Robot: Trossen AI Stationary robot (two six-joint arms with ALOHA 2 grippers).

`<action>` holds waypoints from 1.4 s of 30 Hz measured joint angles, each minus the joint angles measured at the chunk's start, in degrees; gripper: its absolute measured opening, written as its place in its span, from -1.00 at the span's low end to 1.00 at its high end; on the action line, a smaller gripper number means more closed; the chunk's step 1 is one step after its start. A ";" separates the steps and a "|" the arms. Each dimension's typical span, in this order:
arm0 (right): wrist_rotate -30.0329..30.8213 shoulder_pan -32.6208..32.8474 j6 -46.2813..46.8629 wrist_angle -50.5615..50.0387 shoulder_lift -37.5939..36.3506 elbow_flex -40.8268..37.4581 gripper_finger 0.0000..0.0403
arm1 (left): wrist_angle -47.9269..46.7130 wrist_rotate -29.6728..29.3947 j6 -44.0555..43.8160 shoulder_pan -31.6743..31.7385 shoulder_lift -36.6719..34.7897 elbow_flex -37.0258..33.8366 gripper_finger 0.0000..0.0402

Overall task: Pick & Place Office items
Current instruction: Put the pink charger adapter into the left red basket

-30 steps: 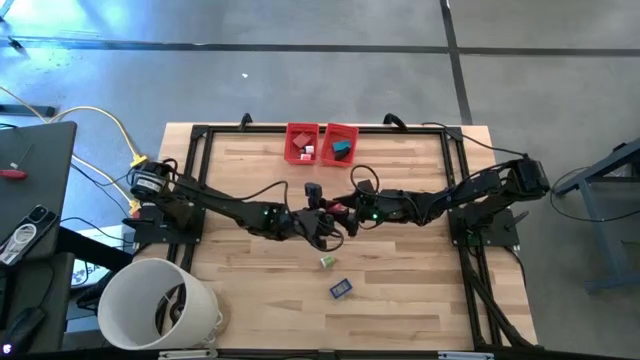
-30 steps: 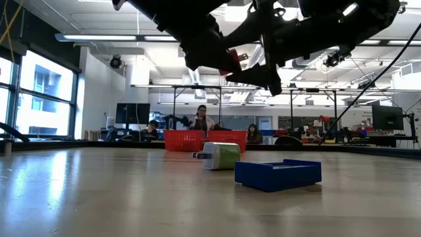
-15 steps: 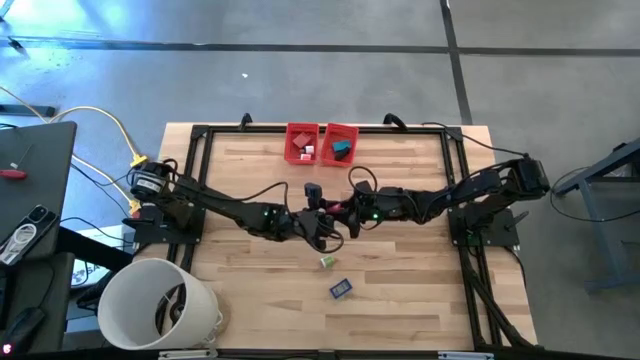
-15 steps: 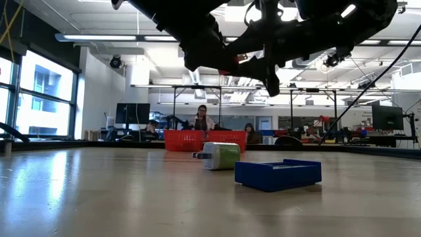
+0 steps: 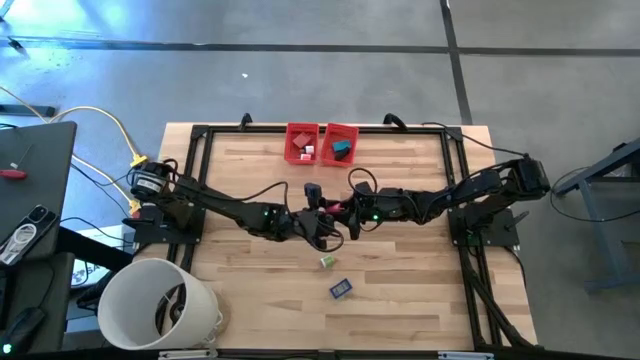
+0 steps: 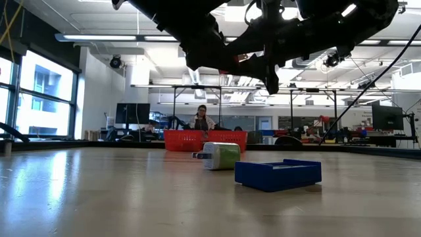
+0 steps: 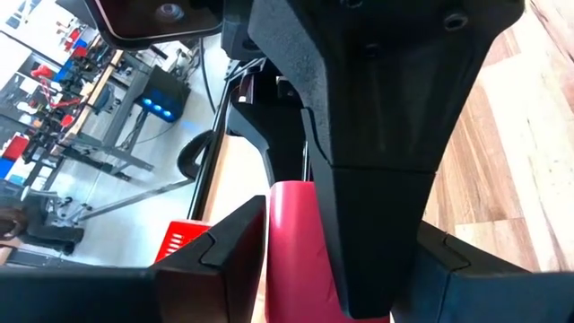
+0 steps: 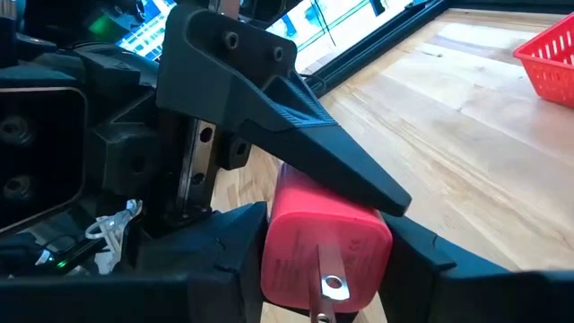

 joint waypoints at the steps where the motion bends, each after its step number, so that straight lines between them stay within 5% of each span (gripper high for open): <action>1: 0.02 0.00 -0.01 -0.02 0.00 0.00 -0.27 | 0.00 -0.01 0.00 0.00 0.00 0.00 -0.10; 14: 0.07 0.15 -0.02 -0.17 0.00 0.00 -0.27 | 0.07 -0.04 1.44 -0.17 0.00 0.00 -0.06; 25: 0.02 0.17 -0.89 -0.57 0.00 -0.04 -0.27 | 0.70 -1.18 -2.14 -0.55 0.00 0.00 0.44; 42: 1.57 0.13 -2.77 -3.15 0.00 -0.02 -0.27 | -0.04 -3.30 -6.78 -1.58 0.00 -0.02 0.46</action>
